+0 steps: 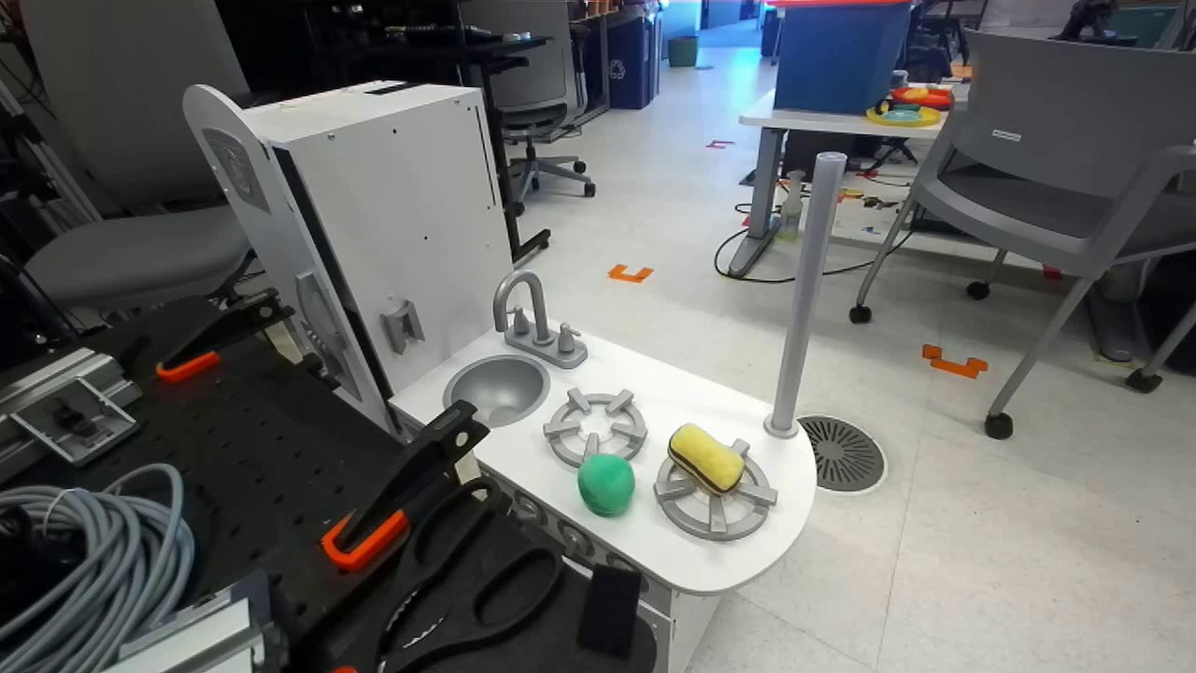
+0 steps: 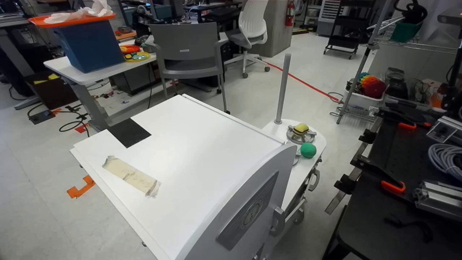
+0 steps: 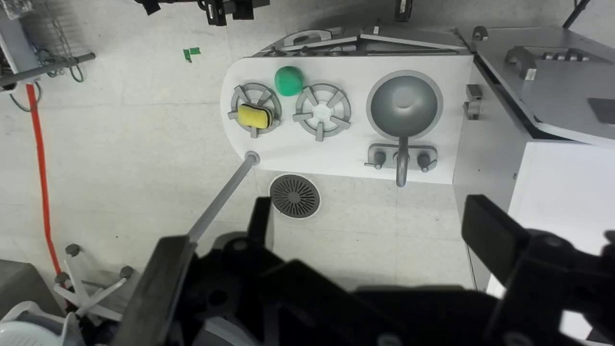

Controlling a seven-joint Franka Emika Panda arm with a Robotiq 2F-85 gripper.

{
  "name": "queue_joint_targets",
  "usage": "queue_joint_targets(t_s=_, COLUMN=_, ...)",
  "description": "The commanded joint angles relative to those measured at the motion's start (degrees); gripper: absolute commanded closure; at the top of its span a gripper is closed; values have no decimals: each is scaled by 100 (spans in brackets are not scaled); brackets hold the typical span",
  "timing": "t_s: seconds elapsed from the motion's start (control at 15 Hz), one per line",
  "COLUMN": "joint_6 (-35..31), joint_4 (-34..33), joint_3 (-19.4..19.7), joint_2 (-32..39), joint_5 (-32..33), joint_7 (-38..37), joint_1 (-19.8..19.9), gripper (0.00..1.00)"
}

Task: Slide the tap to the right

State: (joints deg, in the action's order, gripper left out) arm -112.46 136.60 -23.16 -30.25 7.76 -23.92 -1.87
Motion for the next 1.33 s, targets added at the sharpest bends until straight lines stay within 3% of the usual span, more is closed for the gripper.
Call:
queue_joint_targets(t_s=0.0, joint_6=-162, joint_4=-4, joint_3=83, joint_2=246, joint_5=308, joint_7=-238, joint_1=-96, gripper=0)
queue_joint_targets(t_s=0.47, joint_6=-1747, joint_4=-30, joint_3=140, joint_2=2060, joint_5=1547, joint_7=-805, joint_1=230, gripper=0)
queue_joint_targets(t_s=0.87, joint_6=-2678, joint_4=-608, joint_3=987, joint_2=4040, joint_5=2675, joint_7=-1302, joint_1=-40, gripper=0)
queue_joint_targets(t_s=1.13, joint_6=-3569, joint_4=-1235, joint_3=1576, joint_2=5273, joint_5=2179, joint_7=-1049, joint_1=-433, gripper=0)
queue_joint_targets(t_s=1.27, joint_6=-3973, joint_4=-1595, joint_3=1673, joint_2=5863, joint_5=1607, joint_7=-785, joint_1=-584, gripper=0)
